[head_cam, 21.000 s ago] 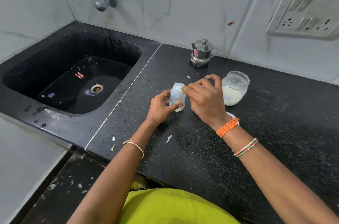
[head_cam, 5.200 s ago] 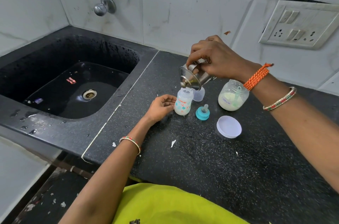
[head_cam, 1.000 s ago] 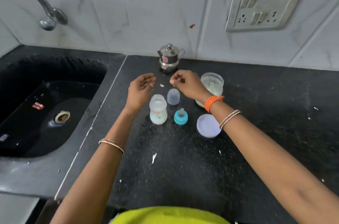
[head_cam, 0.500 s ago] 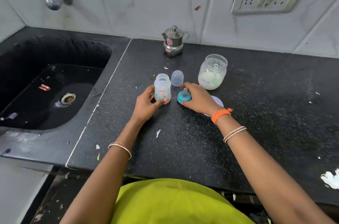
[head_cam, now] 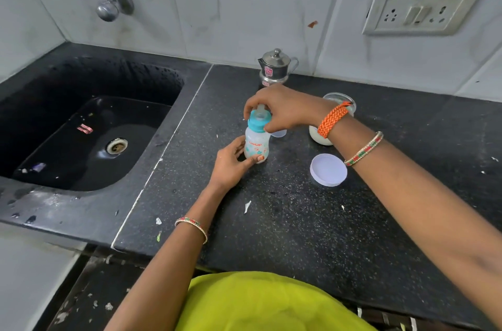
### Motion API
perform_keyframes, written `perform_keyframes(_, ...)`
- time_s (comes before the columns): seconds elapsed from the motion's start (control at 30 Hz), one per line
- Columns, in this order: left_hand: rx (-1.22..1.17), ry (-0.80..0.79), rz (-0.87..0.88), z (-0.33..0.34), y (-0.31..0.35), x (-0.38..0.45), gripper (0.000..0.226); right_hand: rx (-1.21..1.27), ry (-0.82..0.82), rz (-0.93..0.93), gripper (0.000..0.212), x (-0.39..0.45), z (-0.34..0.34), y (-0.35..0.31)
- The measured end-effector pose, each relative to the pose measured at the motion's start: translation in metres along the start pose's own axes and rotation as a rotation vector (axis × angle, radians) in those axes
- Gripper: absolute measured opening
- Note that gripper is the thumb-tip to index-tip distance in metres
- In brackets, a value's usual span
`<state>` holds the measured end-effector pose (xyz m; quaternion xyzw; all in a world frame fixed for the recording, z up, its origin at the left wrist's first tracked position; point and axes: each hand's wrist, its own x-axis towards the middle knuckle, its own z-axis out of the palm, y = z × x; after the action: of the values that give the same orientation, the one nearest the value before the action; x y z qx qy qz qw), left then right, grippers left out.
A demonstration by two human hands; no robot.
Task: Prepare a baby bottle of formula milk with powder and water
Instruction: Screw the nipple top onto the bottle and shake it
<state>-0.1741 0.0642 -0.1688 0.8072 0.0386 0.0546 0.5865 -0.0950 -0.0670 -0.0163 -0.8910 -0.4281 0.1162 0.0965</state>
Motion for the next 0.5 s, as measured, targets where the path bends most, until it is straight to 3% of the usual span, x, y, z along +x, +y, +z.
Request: perform_keyframes(0.5, -0.015, 0.023, -0.014, 0.000, -0.004, 0.003, 0.052, -0.130, -0.067, 0.081, 0.036, 0.014, 0.008, -0.012)
